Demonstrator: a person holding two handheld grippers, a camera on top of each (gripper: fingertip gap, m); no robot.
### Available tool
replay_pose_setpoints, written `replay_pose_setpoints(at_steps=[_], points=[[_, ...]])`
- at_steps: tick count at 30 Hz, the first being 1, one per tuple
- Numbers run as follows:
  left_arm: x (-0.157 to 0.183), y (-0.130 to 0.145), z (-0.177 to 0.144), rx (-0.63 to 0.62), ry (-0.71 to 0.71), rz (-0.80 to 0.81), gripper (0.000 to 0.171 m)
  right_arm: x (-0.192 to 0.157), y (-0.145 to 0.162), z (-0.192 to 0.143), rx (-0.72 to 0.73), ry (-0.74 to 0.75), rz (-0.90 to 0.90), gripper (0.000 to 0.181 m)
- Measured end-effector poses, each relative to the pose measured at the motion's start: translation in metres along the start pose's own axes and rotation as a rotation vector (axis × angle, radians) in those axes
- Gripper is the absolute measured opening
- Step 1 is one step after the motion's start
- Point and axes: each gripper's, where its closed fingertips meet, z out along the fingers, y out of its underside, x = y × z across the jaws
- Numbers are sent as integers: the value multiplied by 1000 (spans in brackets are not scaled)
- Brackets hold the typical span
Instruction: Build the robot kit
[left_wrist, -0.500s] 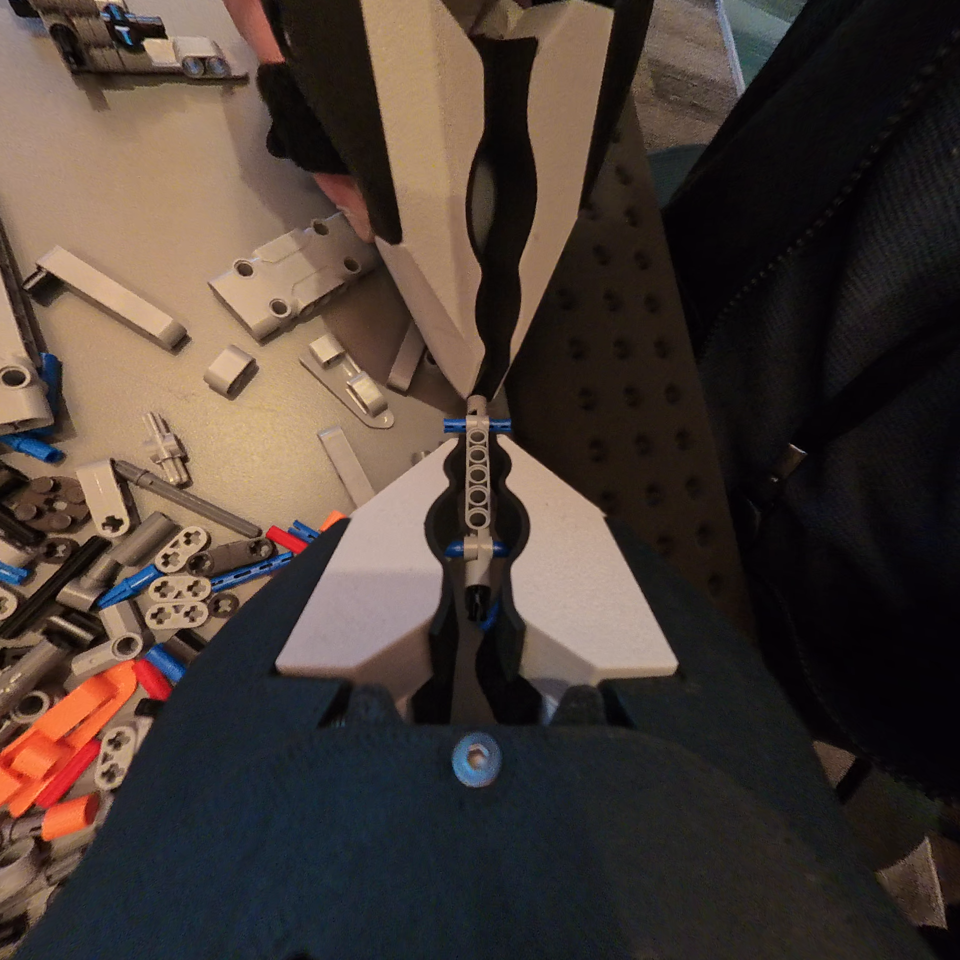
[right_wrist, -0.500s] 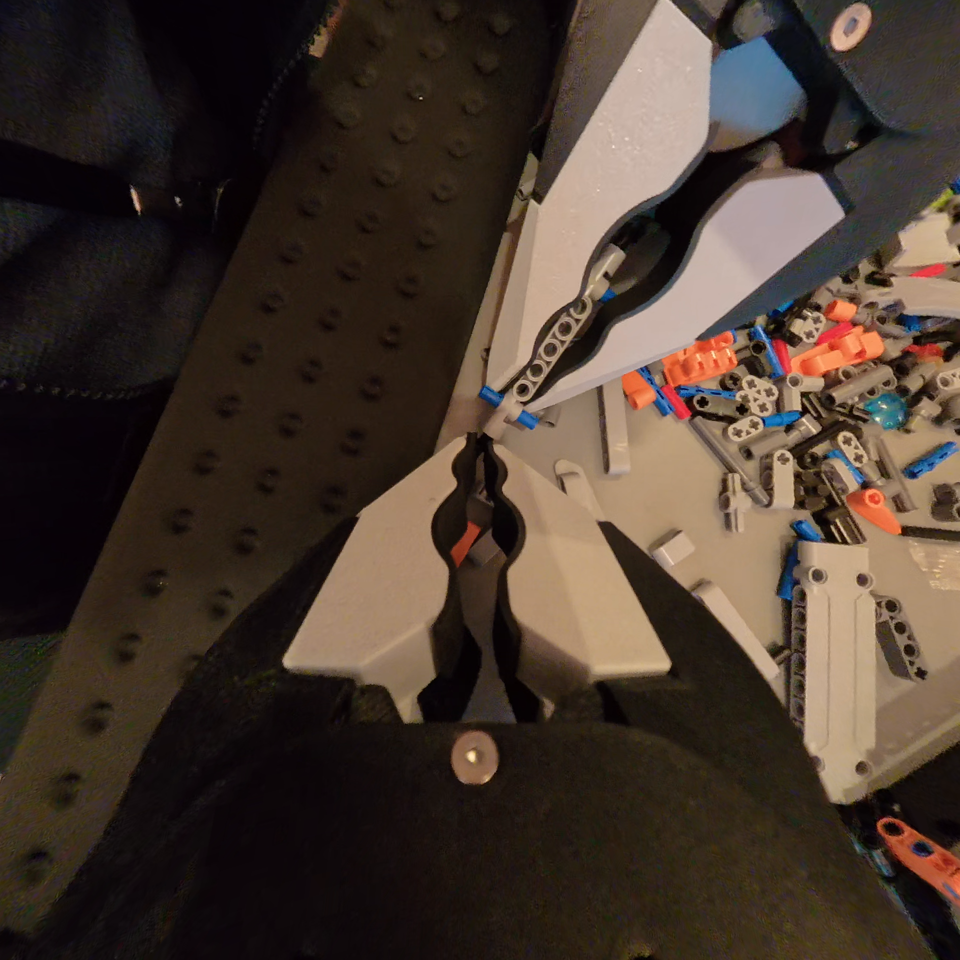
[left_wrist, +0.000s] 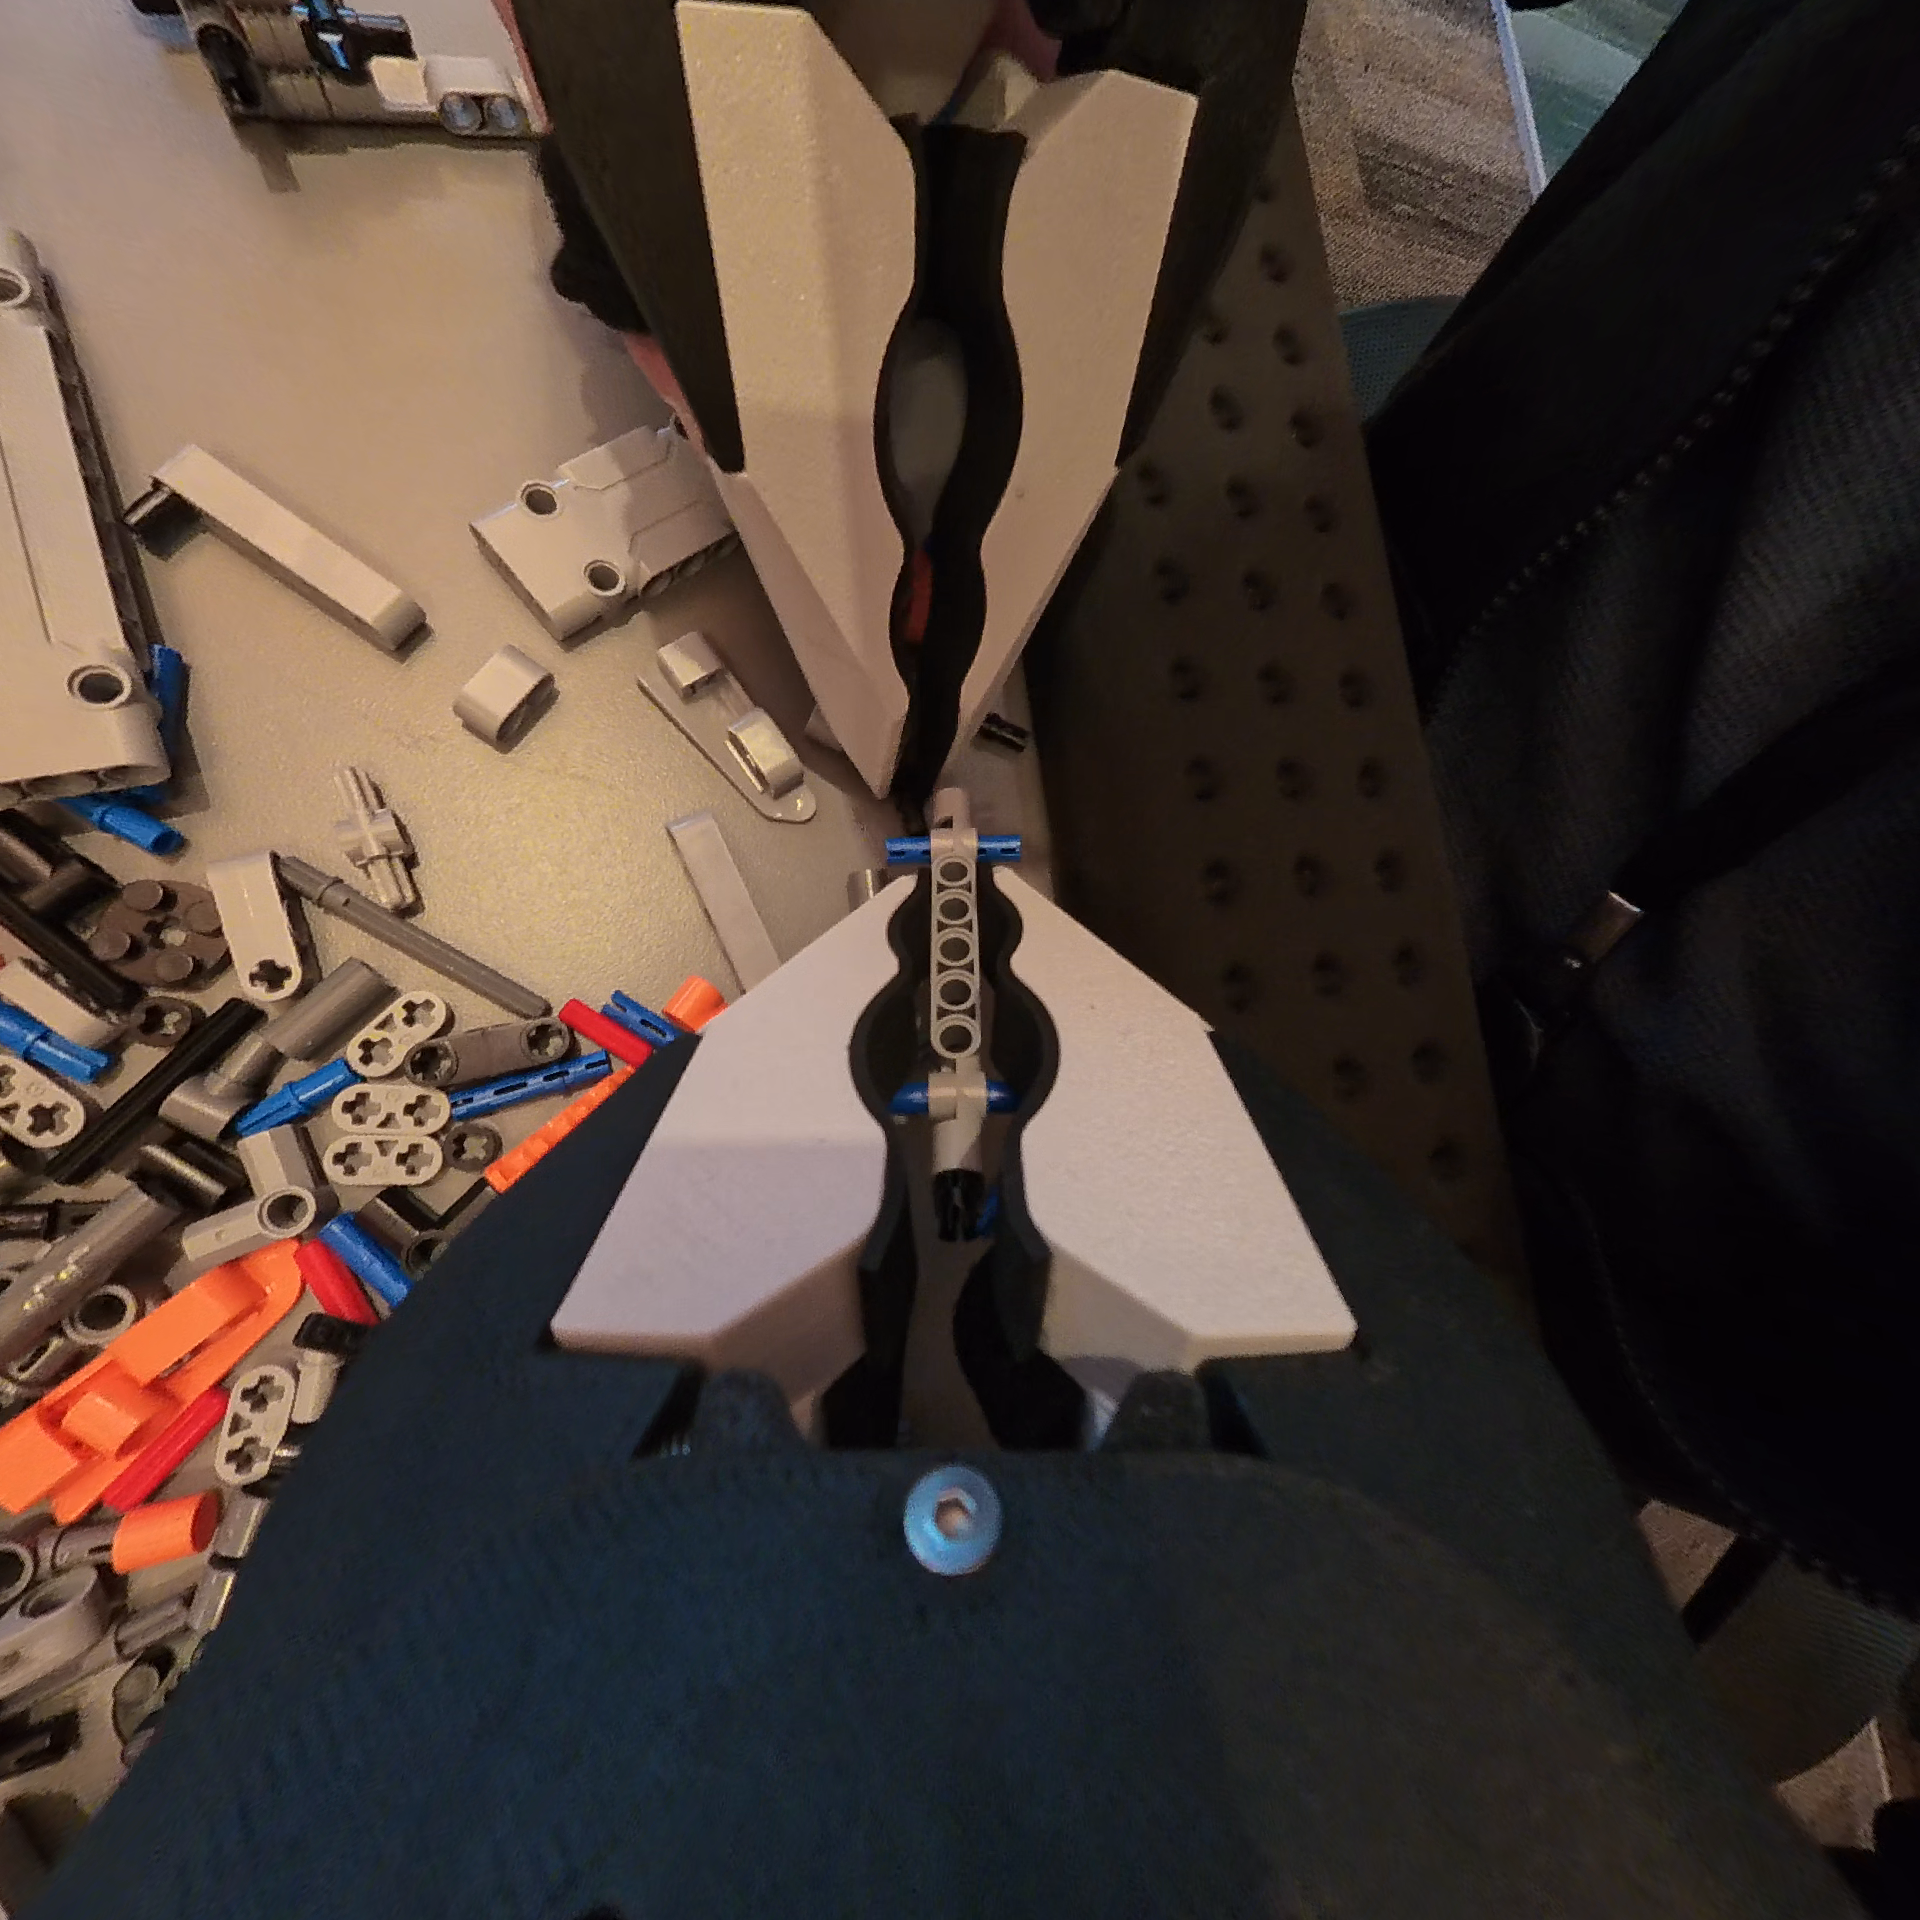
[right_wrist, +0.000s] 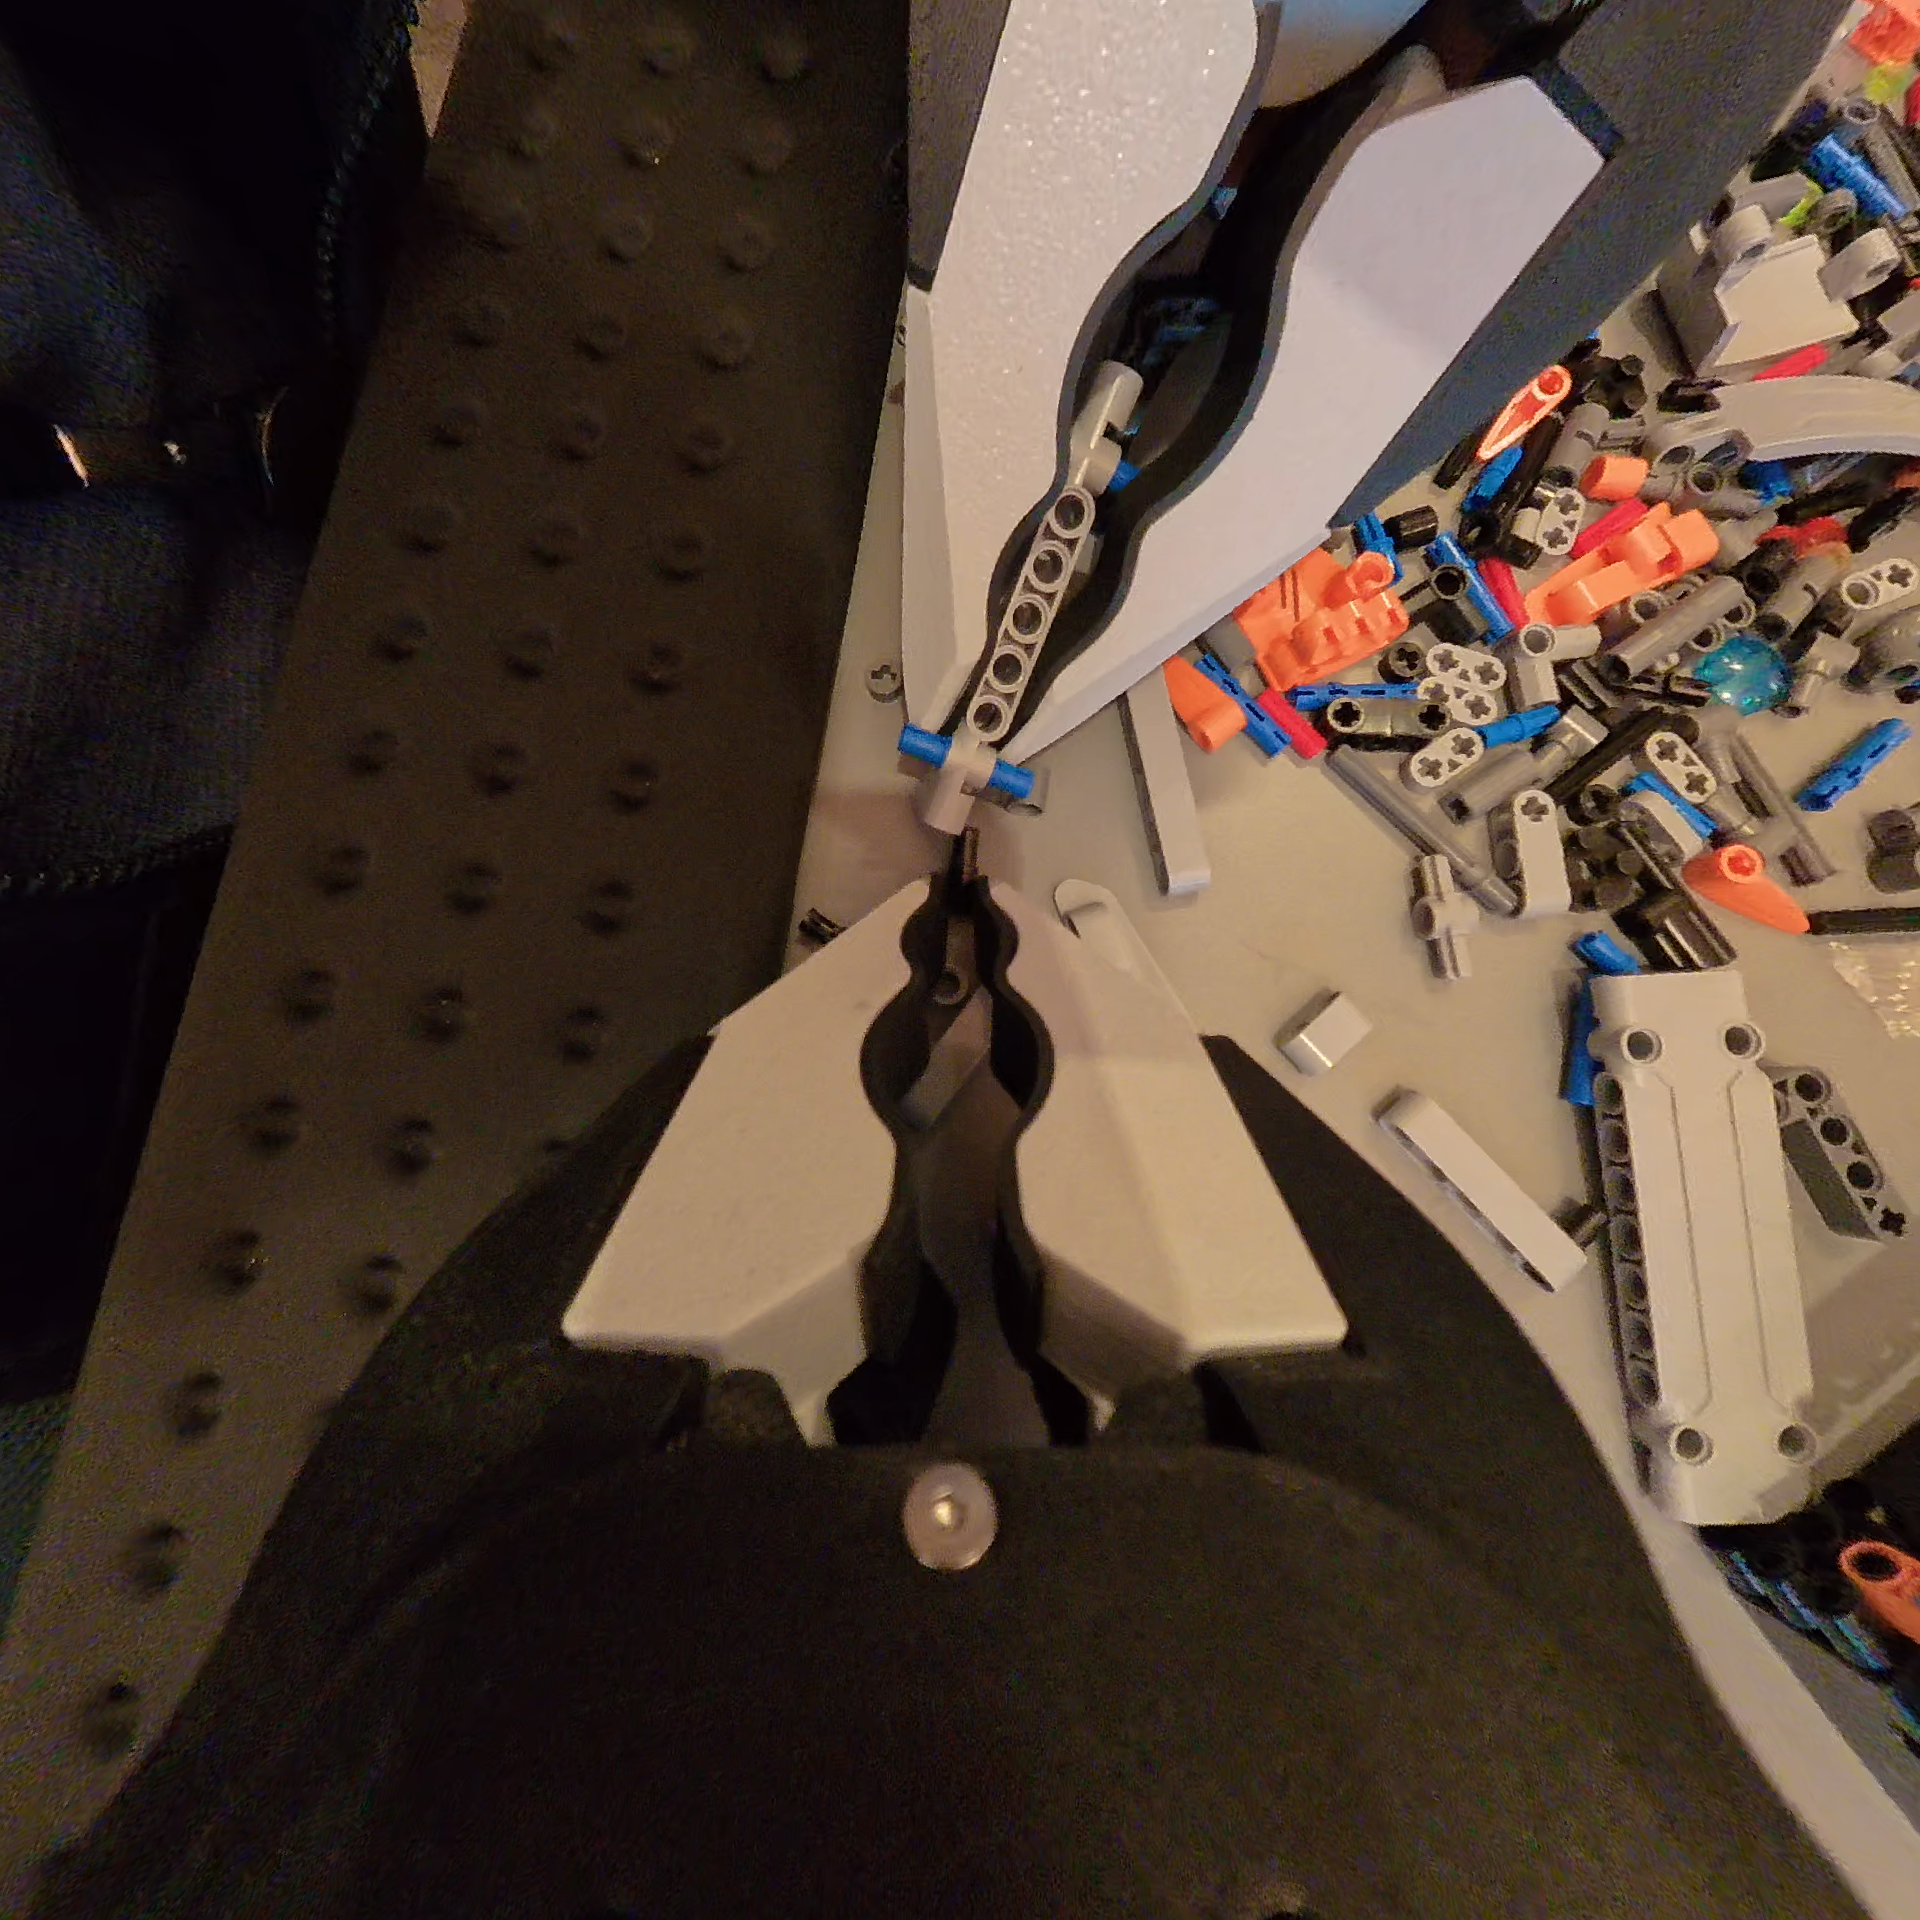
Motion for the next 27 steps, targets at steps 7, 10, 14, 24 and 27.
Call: replay_pose_setpoints(at_steps=[7, 10, 14, 24, 27], points=[[-1, 2, -2, 1, -14, -11, 5, 0, -2, 1, 11, -5, 28, 14], [-2, 4, -5, 3, -21, -22, 5, -1, -3, 3, 11, -3, 21, 11], [-1, 5, -5, 11, -17, -33, 5, -2, -3, 2, 15, -3, 35, 9], [-2, 4, -5, 20, -10, -40, 5, 0, -1, 1, 8, 19, 54, 3], [-3, 4, -5, 26, -18, -40, 5, -1, -2, -1, 11, 13, 51, 2]])
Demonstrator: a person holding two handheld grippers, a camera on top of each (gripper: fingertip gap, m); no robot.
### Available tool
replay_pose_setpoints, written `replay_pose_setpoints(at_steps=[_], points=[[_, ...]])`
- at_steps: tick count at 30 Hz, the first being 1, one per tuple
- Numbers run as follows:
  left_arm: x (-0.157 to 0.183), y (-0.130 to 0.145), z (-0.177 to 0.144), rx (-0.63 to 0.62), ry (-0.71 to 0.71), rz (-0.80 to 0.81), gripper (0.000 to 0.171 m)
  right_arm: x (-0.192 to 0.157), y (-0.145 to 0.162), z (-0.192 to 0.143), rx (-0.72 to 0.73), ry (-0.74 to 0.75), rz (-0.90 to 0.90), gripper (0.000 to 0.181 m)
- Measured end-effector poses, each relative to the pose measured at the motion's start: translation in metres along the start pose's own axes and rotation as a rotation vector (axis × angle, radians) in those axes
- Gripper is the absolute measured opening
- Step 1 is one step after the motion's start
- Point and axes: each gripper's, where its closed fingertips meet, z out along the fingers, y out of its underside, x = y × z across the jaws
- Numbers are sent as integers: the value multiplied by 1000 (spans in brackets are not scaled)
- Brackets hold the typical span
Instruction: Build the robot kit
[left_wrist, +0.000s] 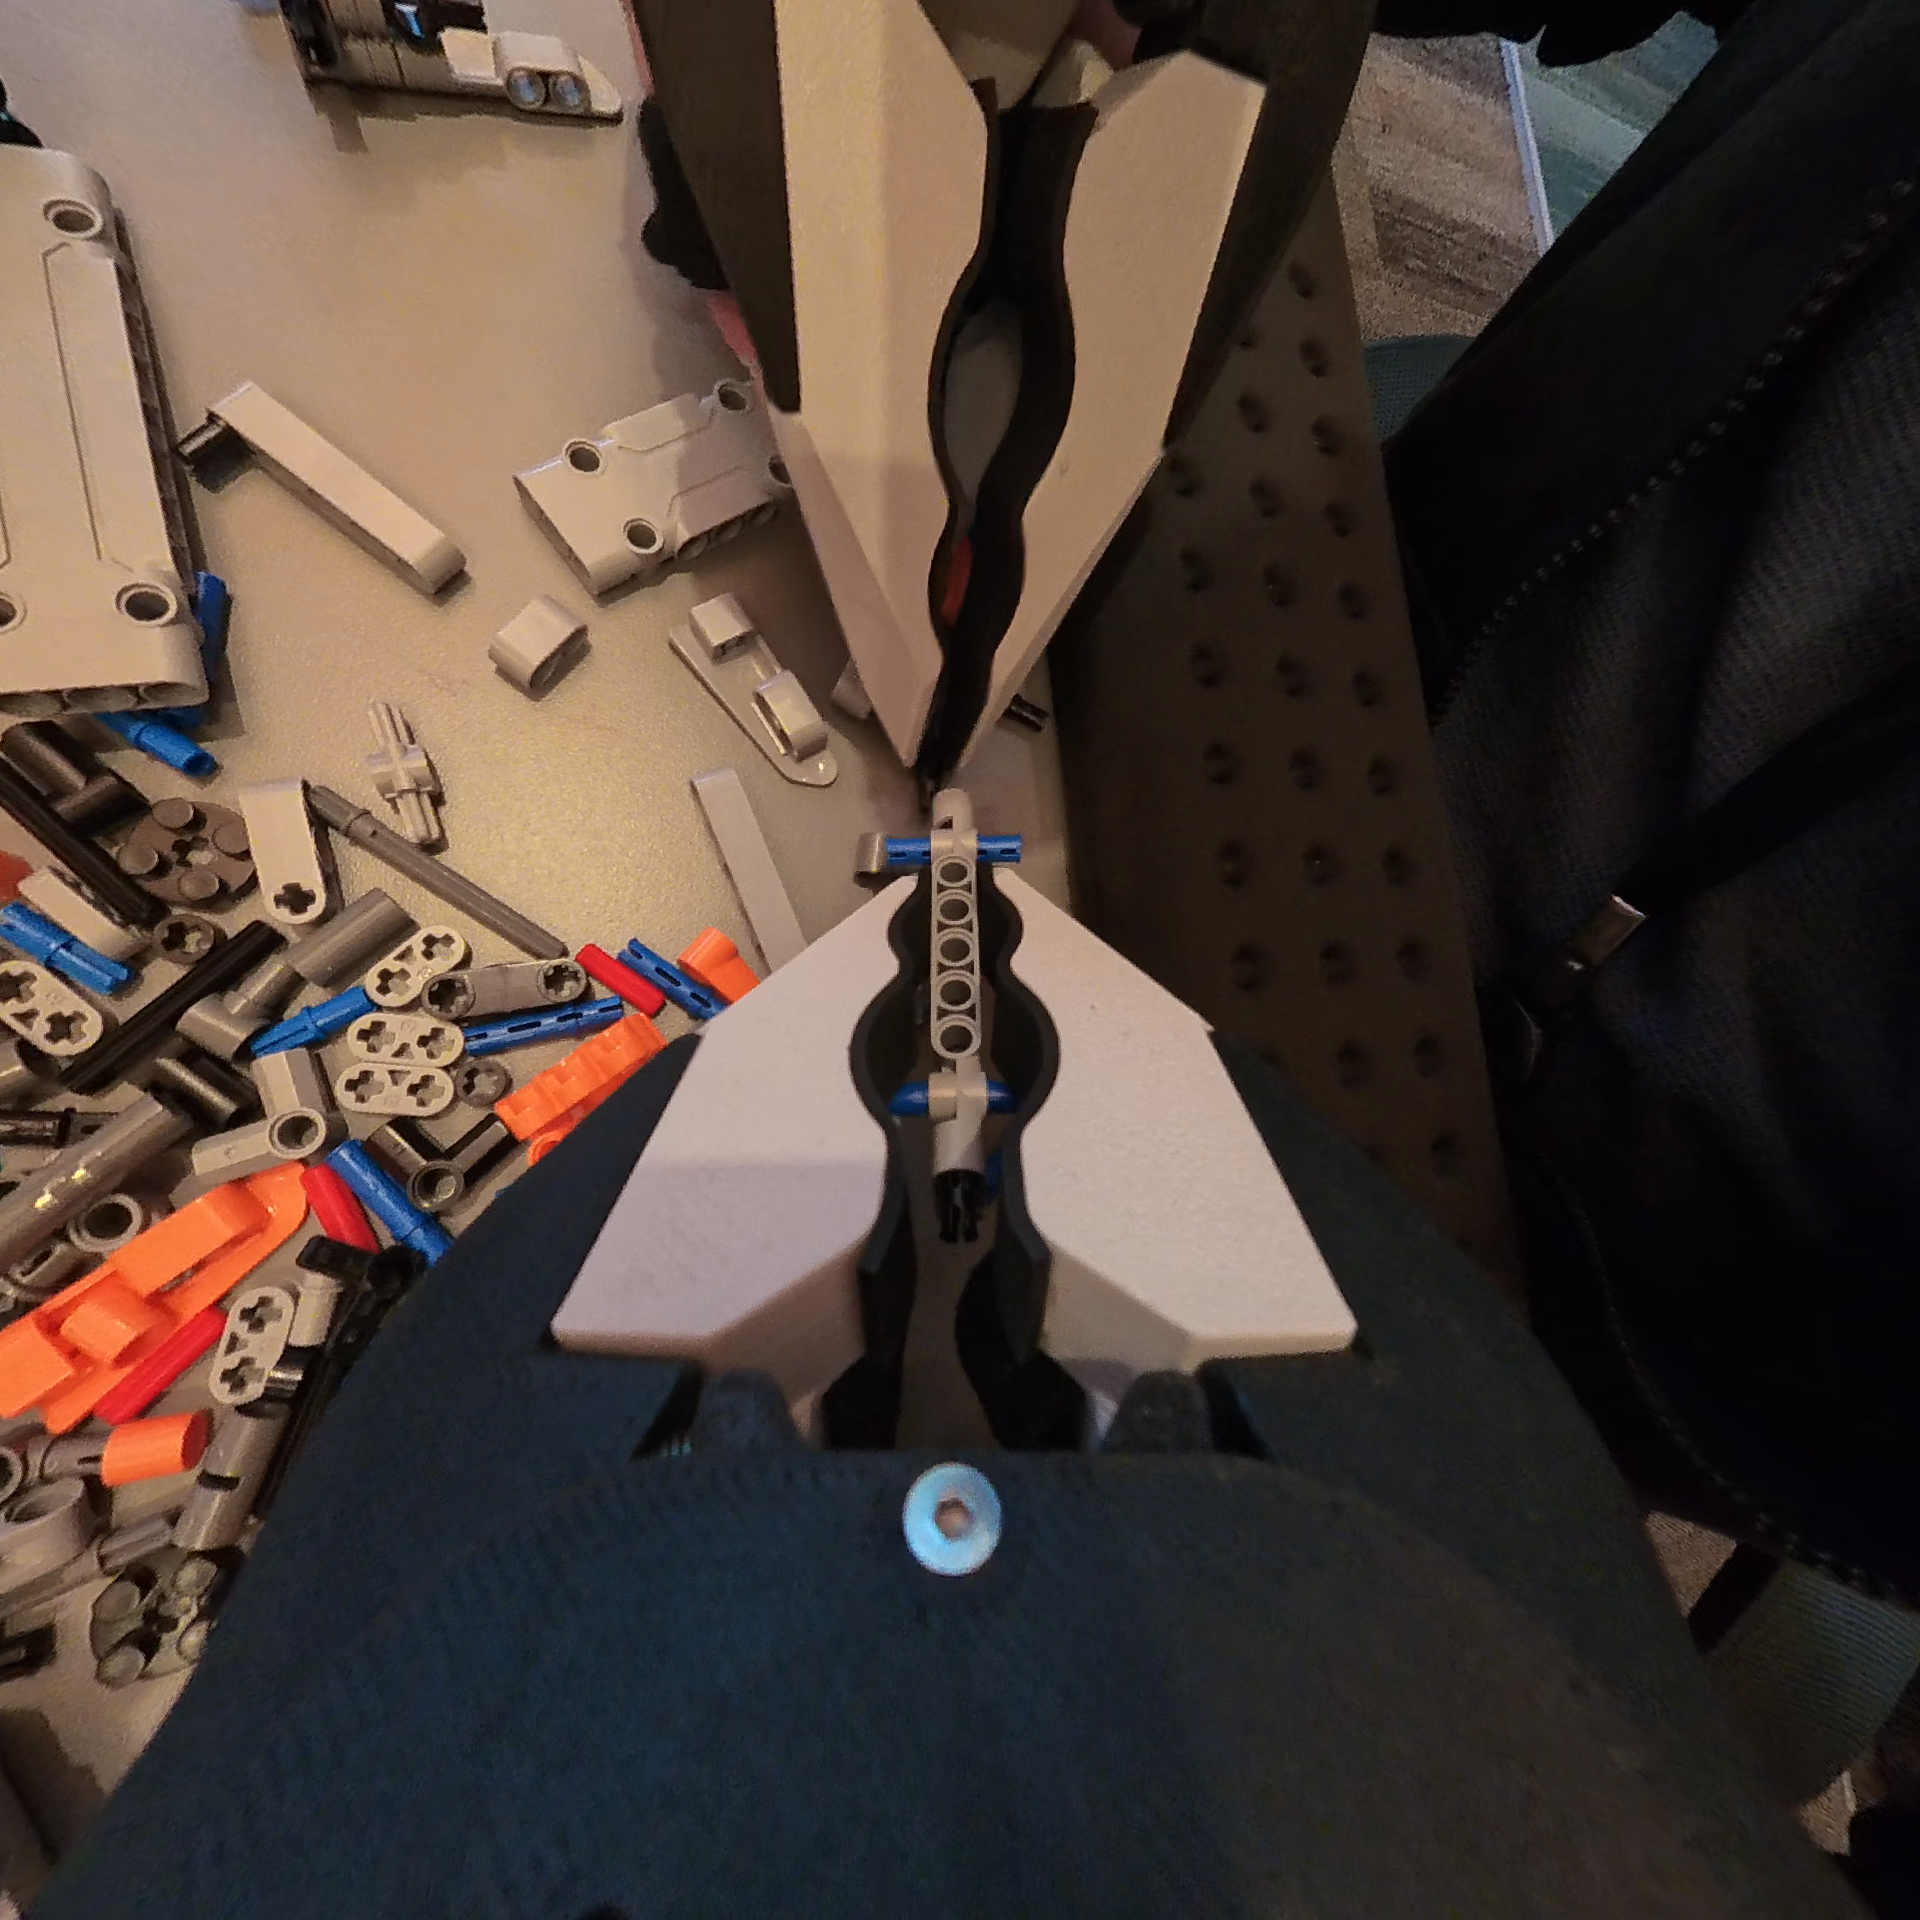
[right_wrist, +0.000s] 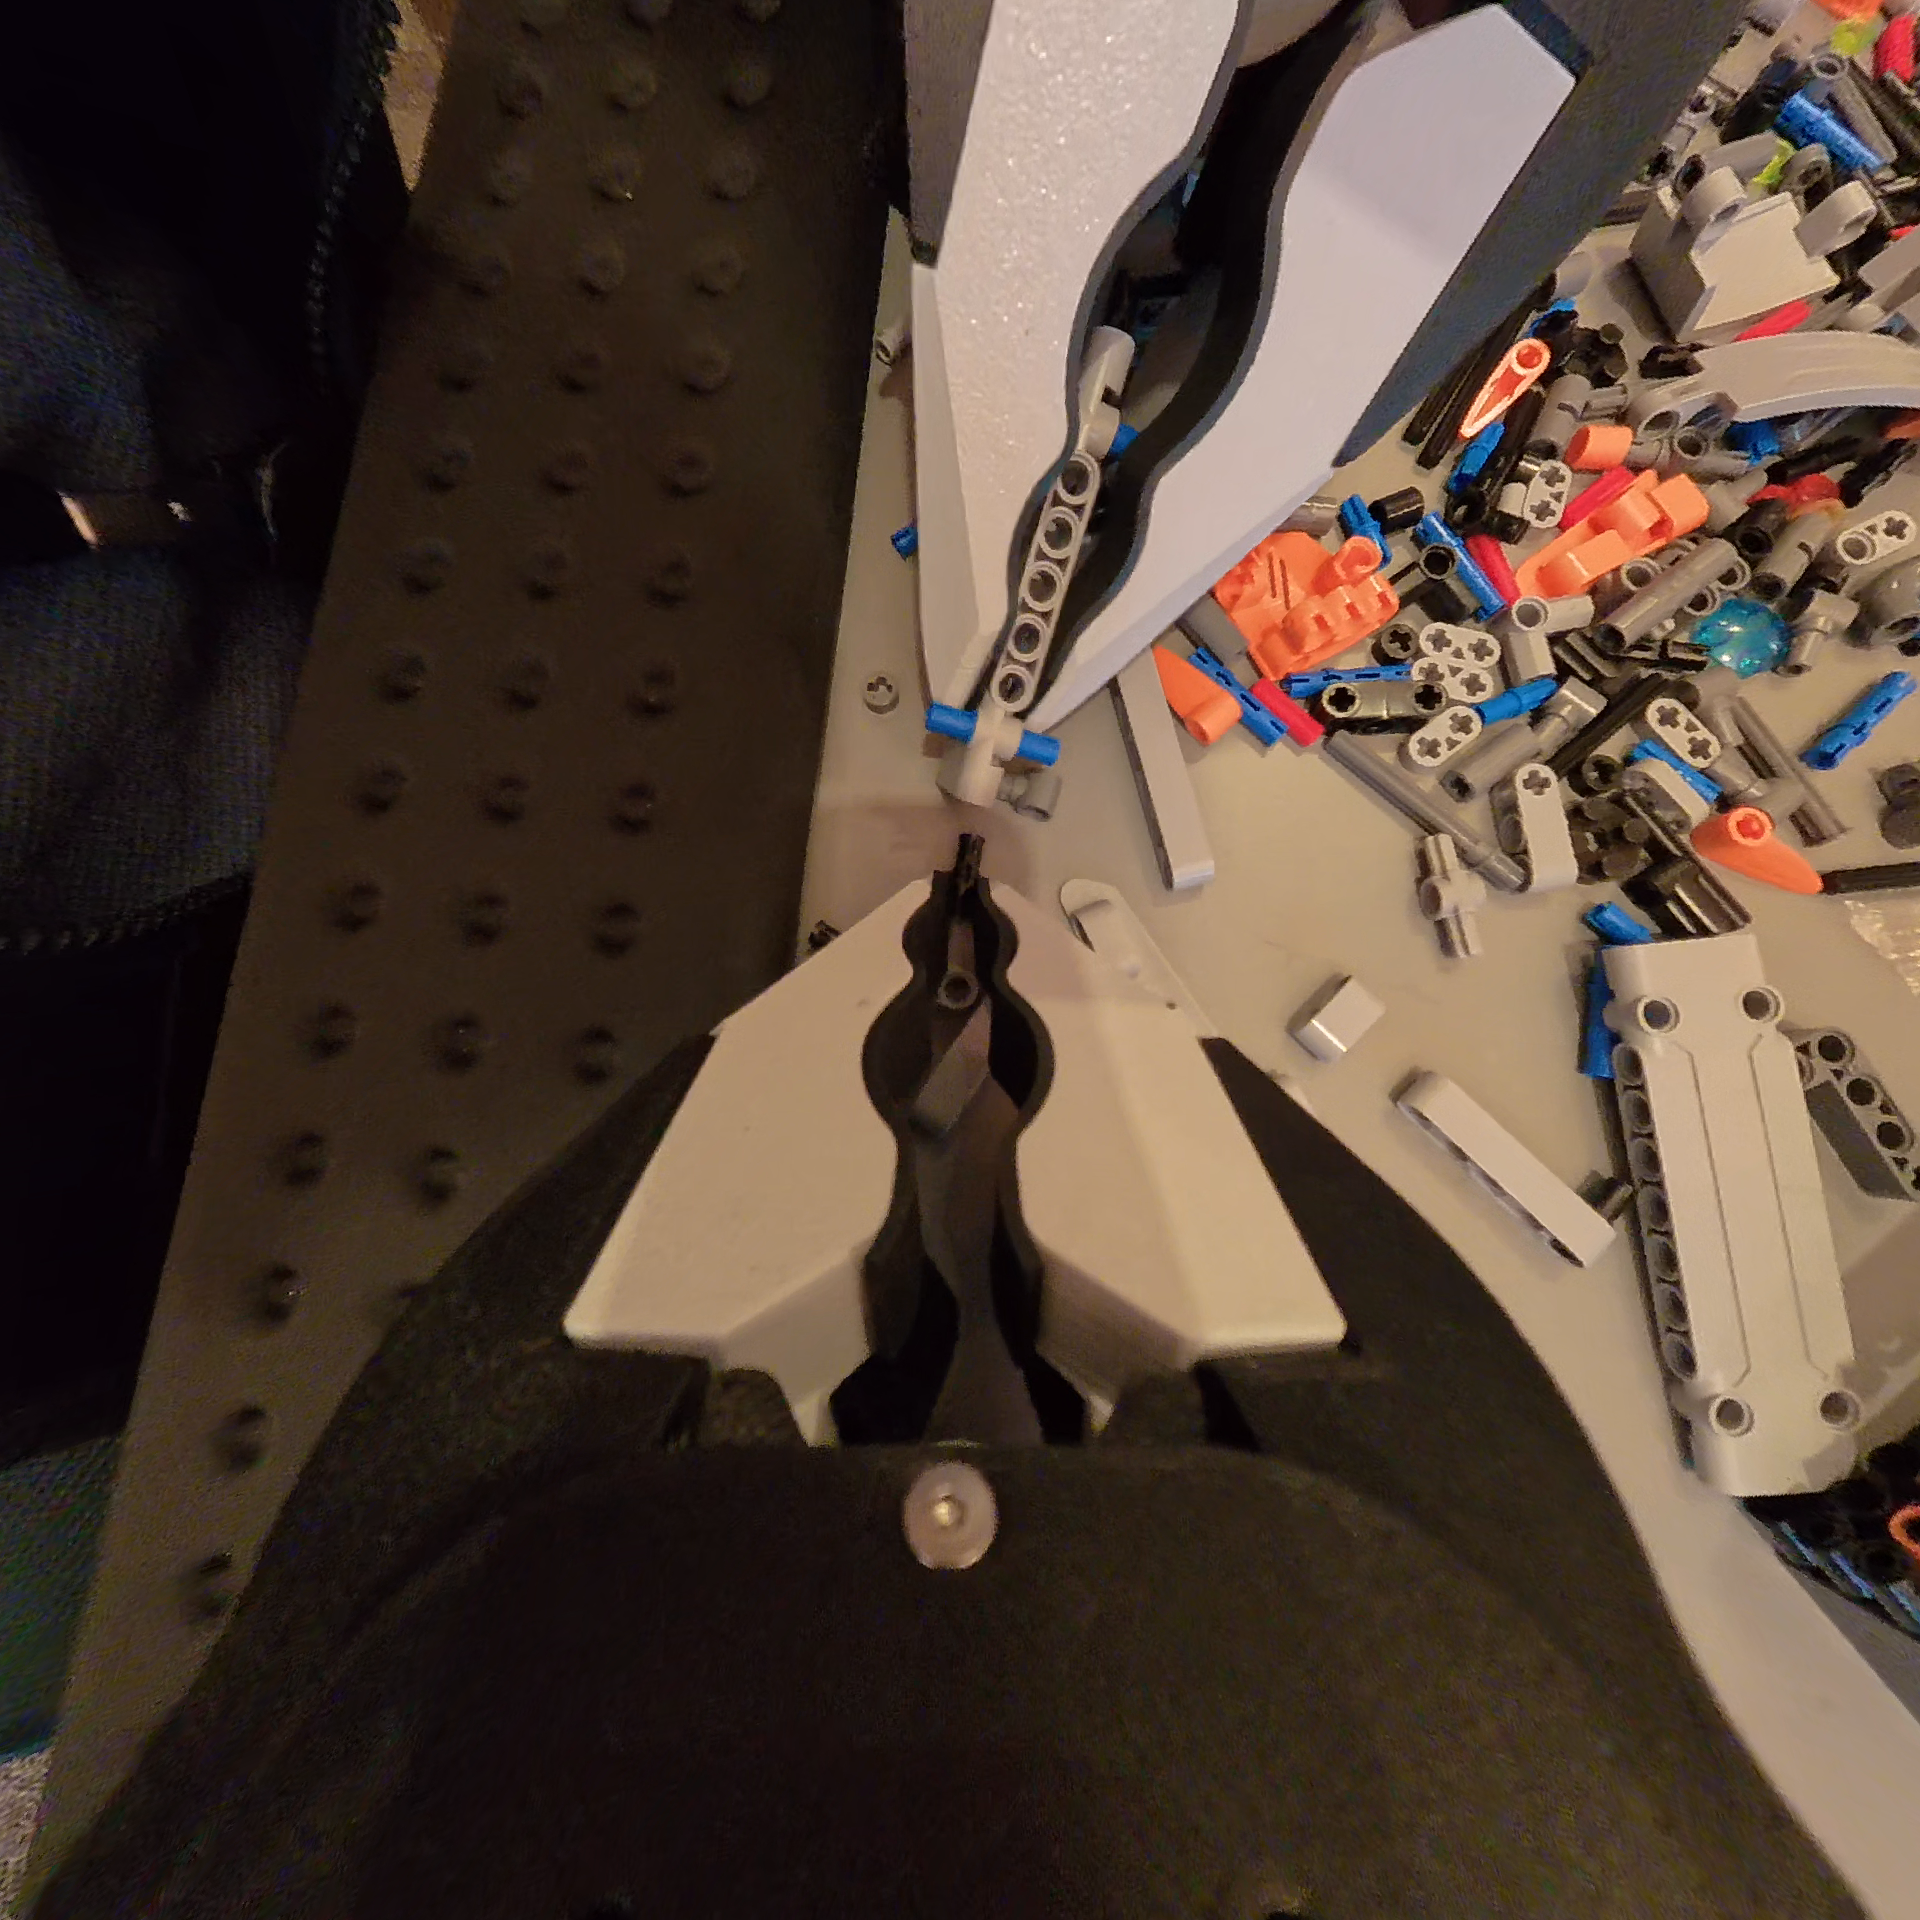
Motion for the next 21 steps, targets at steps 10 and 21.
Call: replay_pose_setpoints(at_steps=[10, 21], points=[[-4, -3, 0, 27, -17, -11, 5, 4, -11, -11, 81, -12, 67, 1], [-8, -27, -19, 220, 20, -63, 4, 16, -28, -35, 231, 30, 86, 0]])
